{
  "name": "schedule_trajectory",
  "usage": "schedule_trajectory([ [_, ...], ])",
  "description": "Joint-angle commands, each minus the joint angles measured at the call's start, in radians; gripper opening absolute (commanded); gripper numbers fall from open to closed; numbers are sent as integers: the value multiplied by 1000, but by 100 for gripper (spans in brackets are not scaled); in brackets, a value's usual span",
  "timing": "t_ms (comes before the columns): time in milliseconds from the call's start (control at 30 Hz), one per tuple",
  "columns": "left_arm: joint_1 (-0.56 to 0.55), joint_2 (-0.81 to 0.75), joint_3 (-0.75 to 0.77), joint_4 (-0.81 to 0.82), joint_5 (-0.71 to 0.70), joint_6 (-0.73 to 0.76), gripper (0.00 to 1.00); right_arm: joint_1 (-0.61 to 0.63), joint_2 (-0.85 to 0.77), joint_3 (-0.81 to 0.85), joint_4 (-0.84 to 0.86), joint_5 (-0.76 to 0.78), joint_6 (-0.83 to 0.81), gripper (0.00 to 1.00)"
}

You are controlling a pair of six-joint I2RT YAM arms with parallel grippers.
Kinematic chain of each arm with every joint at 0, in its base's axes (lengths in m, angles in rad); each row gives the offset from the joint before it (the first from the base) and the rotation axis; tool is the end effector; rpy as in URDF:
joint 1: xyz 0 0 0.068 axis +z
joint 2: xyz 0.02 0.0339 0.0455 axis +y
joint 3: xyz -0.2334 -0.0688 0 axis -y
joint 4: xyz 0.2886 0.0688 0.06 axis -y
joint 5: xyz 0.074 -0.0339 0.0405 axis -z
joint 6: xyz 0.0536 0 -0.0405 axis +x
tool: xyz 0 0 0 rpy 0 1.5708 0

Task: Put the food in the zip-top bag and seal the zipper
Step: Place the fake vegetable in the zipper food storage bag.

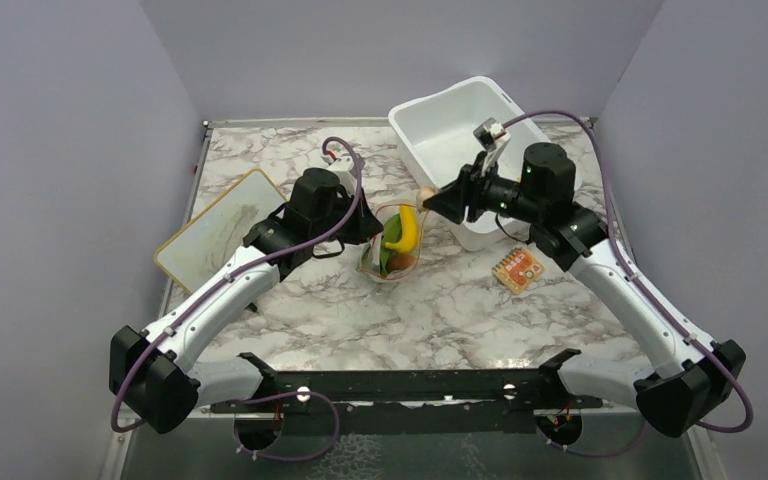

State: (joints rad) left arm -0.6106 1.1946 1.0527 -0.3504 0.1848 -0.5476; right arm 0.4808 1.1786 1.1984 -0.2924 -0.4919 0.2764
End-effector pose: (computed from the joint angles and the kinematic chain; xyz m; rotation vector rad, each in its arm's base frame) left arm 0.2730 -0.2031 0.2893 0.1892 2.1722 -0.8818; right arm 0.2852 0.1773 0.3622 -0.5512 1.8442 0.9714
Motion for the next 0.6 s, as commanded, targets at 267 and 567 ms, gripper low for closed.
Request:
schedule_trajectory([
  [267, 0, 20, 18, 51, 56, -70, 0, 122, -57, -166, 10, -3, 45, 24],
  [567, 0, 4, 15, 66, 86, -84, 0, 173, 49, -187, 31, 162, -7, 31],
])
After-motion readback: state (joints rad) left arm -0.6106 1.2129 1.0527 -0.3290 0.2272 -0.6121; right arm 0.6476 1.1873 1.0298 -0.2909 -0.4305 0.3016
